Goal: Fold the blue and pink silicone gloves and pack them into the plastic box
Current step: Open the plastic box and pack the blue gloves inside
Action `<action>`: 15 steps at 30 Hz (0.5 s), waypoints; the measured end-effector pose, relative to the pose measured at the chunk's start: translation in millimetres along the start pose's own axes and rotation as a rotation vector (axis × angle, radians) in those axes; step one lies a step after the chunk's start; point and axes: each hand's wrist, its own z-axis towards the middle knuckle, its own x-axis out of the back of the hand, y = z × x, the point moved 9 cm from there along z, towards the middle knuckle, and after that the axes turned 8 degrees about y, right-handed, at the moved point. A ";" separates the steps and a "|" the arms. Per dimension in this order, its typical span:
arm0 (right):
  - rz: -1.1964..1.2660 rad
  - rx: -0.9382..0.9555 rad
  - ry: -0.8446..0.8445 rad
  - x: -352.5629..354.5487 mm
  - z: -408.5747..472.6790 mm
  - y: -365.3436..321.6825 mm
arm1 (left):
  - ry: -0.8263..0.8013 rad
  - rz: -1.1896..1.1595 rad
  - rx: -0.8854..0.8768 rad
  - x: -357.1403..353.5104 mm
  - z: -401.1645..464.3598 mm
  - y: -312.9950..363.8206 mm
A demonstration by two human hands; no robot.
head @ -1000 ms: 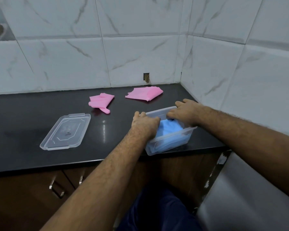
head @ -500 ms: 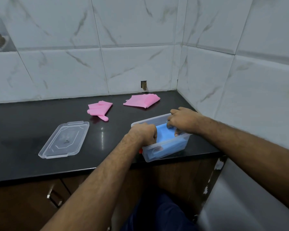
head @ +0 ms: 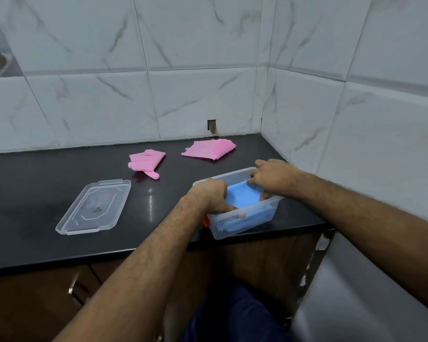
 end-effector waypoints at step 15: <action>-0.139 -0.006 0.036 11.5 3.8 -6.3 | -0.068 0.302 -0.062 -1.2 -6.5 15.2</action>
